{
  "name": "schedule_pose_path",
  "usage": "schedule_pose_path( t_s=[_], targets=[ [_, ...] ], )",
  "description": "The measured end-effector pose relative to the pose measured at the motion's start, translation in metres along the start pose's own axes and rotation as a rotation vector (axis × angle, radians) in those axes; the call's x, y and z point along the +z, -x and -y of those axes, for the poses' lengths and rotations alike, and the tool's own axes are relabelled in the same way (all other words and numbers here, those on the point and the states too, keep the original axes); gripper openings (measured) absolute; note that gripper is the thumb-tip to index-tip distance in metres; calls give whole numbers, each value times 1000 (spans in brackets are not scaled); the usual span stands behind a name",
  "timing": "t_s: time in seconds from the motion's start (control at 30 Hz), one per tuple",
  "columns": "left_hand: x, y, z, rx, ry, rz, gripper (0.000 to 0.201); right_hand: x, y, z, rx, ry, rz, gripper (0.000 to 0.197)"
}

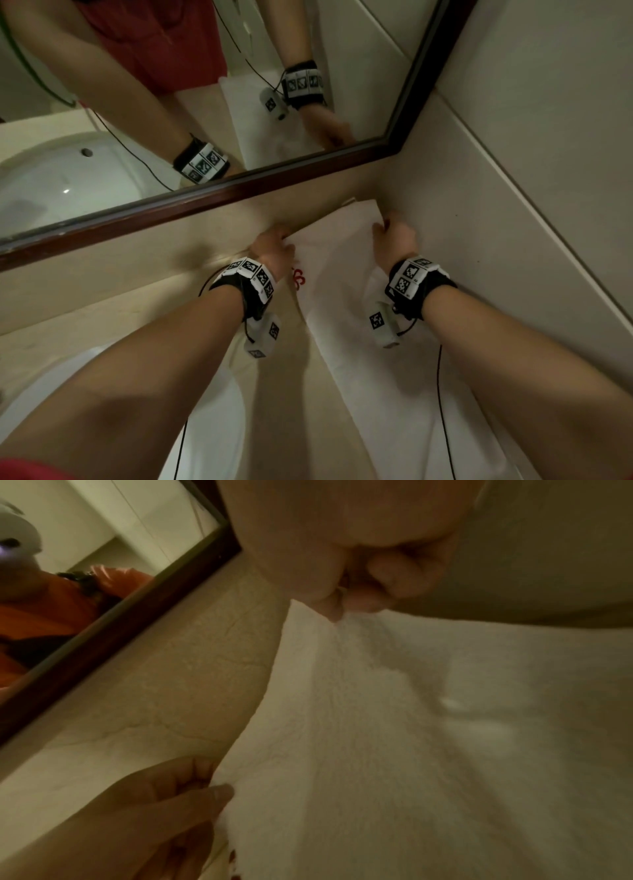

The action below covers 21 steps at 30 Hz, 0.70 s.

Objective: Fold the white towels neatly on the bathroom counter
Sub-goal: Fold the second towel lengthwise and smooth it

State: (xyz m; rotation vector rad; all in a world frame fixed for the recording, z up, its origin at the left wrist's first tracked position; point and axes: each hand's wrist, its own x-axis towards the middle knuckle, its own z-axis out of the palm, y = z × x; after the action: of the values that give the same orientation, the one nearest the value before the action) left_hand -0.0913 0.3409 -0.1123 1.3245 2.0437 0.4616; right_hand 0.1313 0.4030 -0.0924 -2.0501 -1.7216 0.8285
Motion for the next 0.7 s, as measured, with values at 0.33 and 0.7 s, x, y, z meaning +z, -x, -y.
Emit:
schedule_pose_path(
  t_s=[0.33, 0.7],
  targets=[
    [9, -6, -2, 123, -118, 0, 14, 15, -12, 1, 12, -15, 103, 32],
    [11, -9, 6, 106, -100, 30, 15, 27, -21, -14, 40, 48, 248, 39]
  ],
)
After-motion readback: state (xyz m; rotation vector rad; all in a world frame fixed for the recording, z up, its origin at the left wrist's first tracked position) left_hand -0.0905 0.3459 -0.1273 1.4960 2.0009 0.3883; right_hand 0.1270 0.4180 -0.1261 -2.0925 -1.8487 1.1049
